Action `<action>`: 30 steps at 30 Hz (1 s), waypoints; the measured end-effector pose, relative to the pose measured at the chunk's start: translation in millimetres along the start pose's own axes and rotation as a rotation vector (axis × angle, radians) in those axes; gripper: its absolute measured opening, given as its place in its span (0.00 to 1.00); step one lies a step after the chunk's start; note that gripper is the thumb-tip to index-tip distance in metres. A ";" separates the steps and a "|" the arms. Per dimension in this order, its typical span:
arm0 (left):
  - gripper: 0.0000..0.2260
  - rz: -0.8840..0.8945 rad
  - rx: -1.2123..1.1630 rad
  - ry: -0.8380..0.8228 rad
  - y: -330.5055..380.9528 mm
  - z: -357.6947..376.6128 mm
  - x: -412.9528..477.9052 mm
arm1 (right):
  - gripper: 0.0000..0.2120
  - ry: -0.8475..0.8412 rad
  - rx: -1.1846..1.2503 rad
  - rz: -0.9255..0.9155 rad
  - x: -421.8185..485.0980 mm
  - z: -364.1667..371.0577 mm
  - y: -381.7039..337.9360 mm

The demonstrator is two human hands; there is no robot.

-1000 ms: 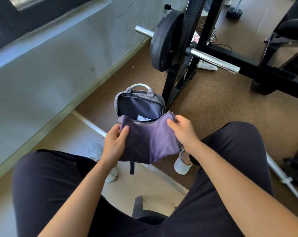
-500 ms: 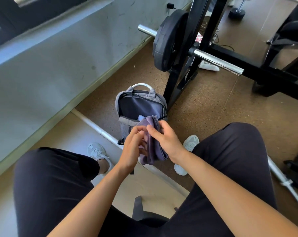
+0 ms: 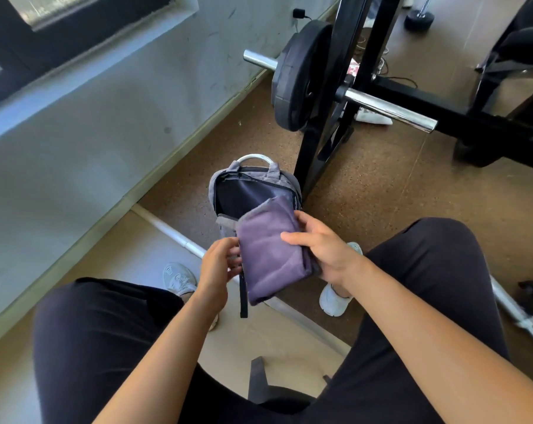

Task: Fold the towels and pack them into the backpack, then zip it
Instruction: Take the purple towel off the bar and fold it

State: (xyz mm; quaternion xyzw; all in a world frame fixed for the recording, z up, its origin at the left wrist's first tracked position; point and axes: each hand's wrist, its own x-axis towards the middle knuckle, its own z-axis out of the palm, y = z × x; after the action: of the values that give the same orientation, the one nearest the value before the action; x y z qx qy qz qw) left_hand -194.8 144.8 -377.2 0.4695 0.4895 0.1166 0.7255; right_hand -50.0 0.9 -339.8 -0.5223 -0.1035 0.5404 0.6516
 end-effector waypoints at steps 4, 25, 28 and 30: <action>0.30 -0.258 -0.251 -0.338 2.6 0.7 -10.1 | 0.24 0.008 0.102 -0.030 1.3 -6.8 -1.0; 0.23 0.217 0.453 -0.495 12.8 -22.7 -4.7 | 0.10 -0.013 -0.512 0.221 -1.2 -32.7 -6.4; 0.21 0.170 0.181 -0.407 14.3 -23.9 -0.8 | 0.10 0.013 -0.274 0.139 0.6 -31.5 -11.9; 0.20 0.154 0.048 -0.440 17.3 -20.4 -3.3 | 0.11 0.021 -0.170 0.097 0.1 -30.2 -14.6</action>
State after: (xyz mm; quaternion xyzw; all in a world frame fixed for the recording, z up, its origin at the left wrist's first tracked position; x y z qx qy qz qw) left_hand -208.1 163.5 -363.2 0.5367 0.2846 0.0548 0.7924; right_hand -20.1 -14.3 -341.3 -0.5858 -0.1167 0.5550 0.5789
